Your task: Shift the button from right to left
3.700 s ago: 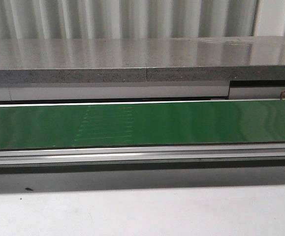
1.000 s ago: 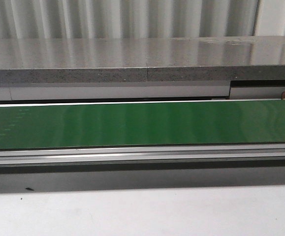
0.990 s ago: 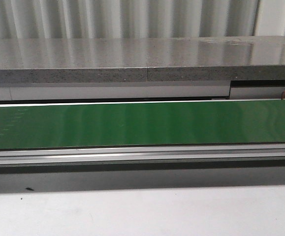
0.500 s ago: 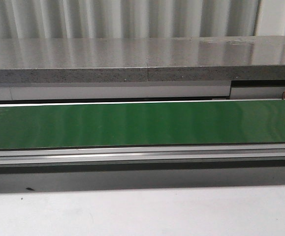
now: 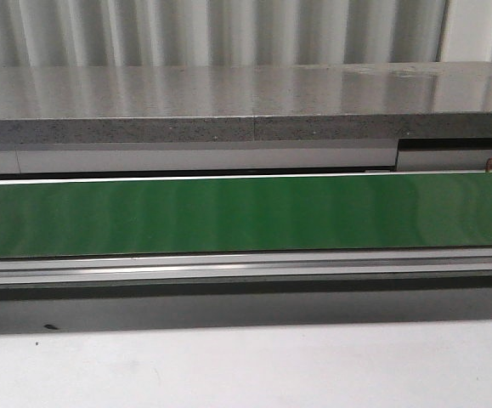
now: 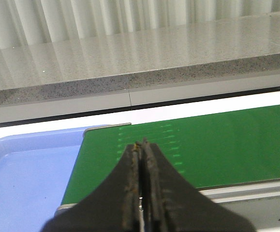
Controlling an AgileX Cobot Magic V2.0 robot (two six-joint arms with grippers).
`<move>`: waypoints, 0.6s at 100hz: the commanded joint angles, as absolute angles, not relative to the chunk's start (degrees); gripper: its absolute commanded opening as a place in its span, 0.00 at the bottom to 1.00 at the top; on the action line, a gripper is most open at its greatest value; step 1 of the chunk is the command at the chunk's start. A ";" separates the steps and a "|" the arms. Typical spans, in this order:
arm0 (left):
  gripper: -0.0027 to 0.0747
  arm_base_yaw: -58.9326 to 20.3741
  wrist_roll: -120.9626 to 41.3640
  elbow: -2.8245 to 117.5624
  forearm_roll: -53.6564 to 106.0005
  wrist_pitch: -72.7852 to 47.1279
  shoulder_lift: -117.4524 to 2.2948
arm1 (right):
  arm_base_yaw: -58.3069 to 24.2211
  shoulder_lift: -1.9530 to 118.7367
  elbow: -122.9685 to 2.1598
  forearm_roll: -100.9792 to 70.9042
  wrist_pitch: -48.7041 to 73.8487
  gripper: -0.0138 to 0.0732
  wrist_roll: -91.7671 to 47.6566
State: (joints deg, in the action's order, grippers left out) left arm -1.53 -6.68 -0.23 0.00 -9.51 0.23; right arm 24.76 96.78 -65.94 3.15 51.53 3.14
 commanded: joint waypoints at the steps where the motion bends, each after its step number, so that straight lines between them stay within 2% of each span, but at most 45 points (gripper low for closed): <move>1: 0.01 -1.48 -6.63 -2.40 0.46 -4.98 2.10 | 25.09 96.94 -69.37 1.63 51.97 0.78 0.00; 60: 0.01 -1.48 -6.63 -2.40 0.46 -4.98 2.10 | 25.09 109.74 -78.38 -1.31 52.79 0.77 -5.72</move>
